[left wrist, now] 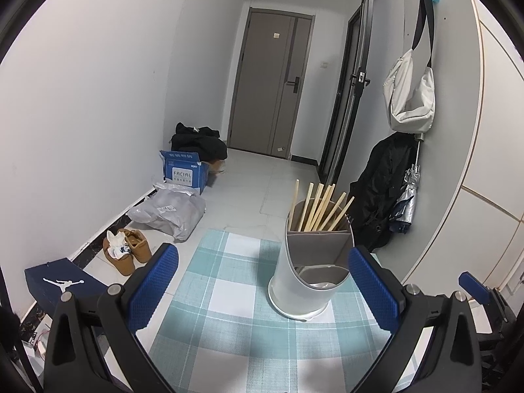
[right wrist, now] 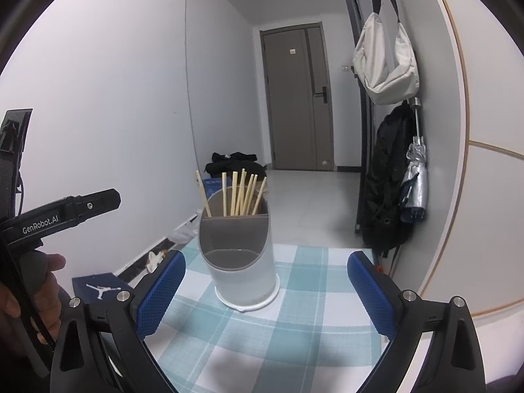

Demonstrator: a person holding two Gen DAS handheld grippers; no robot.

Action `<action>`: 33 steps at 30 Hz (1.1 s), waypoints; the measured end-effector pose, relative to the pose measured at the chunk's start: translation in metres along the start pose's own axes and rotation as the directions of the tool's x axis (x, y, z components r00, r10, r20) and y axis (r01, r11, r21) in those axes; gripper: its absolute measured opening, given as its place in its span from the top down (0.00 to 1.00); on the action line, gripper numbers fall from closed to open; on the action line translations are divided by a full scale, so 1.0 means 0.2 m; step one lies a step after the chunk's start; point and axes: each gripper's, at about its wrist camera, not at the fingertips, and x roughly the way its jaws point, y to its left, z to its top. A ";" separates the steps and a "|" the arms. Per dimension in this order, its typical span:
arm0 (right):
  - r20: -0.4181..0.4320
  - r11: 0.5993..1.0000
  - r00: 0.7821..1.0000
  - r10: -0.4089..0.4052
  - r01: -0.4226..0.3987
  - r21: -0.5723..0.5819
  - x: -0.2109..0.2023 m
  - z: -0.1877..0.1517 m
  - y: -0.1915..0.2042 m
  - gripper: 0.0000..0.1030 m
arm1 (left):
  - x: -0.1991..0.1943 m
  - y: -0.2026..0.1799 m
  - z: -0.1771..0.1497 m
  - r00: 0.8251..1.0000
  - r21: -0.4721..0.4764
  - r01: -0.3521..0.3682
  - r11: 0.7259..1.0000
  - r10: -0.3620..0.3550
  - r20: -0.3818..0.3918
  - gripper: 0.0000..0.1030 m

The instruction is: Organize utensils

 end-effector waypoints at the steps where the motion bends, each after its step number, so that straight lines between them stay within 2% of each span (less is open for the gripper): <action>1: -0.001 1.000 1.000 0.000 0.000 -0.001 0.00 0.00 0.00 0.03 | 0.00 0.01 0.00 1.000 -0.006 0.001 1.000 -0.001 -0.006 0.01; 16: -0.015 1.000 1.000 -0.012 0.012 -0.013 0.02 -0.01 0.01 0.02 | 0.01 0.01 0.00 1.000 -0.007 -0.007 1.000 0.007 -0.021 0.01; 33: -0.017 1.000 1.000 -0.016 0.015 -0.011 0.00 -0.02 0.00 0.02 | 0.00 0.01 0.00 0.999 0.005 -0.036 0.999 0.036 -0.001 0.01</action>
